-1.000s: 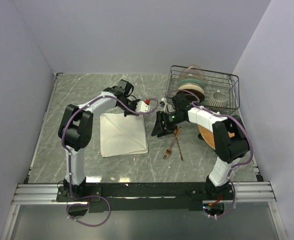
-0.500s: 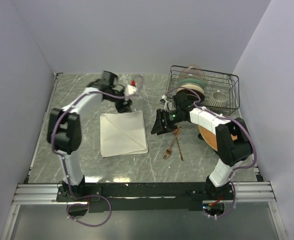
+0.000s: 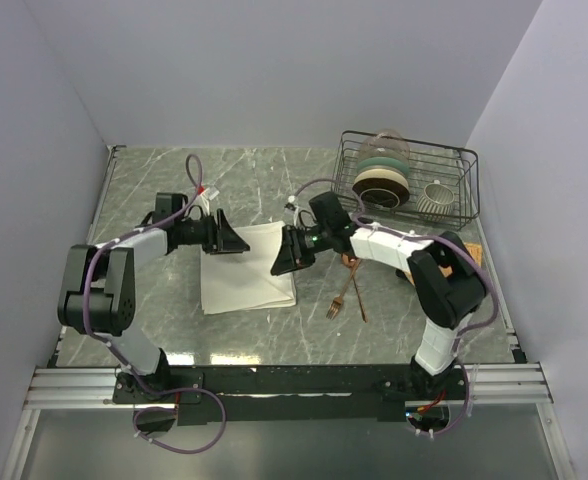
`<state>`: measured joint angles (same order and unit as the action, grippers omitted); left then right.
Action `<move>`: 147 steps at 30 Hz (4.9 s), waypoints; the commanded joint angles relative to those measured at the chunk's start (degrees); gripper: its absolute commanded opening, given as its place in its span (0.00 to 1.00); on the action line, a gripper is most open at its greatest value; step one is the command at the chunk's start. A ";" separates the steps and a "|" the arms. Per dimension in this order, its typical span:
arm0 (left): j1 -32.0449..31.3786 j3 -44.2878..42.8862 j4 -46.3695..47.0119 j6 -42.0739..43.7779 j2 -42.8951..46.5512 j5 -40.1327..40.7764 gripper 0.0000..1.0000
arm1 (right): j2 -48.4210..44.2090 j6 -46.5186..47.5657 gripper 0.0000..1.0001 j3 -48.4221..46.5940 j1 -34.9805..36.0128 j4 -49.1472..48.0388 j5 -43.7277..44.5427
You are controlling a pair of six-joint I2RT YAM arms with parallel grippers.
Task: Fold the napkin into a case and place the utensils inside
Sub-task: Smooth out the upper triangle-folded napkin at the center of the board.
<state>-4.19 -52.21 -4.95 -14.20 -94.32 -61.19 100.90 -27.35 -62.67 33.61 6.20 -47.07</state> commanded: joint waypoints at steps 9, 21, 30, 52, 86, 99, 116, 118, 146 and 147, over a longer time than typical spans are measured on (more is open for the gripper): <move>0.84 1.58 21.48 -22.63 -11.84 -1.74 0.64 | 10.89 -5.52 0.27 -2.28 3.57 -11.30 2.33; 6.29 -5.44 17.27 -18.17 -25.11 -10.26 0.63 | 15.73 -7.10 0.25 5.37 2.61 -13.05 1.10; 9.89 -11.25 13.65 -15.51 -29.33 -10.18 0.62 | 17.31 -8.15 0.24 6.51 1.38 -14.46 0.22; 9.46 -20.74 -17.08 9.42 -18.36 -12.12 0.61 | 5.63 0.60 0.37 -7.35 1.46 -1.82 -2.33; -2.58 -10.81 -13.25 10.43 -8.41 2.22 0.30 | 1.15 1.89 0.37 -4.14 -0.74 4.19 -1.35; -4.52 -10.55 -4.81 -1.09 -15.62 0.54 0.20 | 10.53 -16.23 0.59 -1.22 4.27 -17.97 -6.63; -3.37 -12.92 -9.11 0.92 -23.89 4.50 0.11 | 19.86 -23.53 0.72 5.98 1.99 -25.53 -10.67; -3.37 -13.10 -9.81 1.45 -25.03 4.76 0.11 | 20.12 -24.14 0.73 7.47 1.90 -26.41 -11.20; -2.49 -12.66 -10.69 2.33 -27.14 6.26 0.08 | 14.07 -26.26 0.72 15.92 0.94 -25.36 -15.60; -2.49 -12.66 -10.78 2.42 -27.23 6.26 0.08 | 13.62 -26.35 0.72 16.00 0.94 -25.18 -15.60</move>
<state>-7.31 -65.49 -15.77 -14.22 -119.90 -59.29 116.16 -52.07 -49.23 34.83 -27.31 -62.15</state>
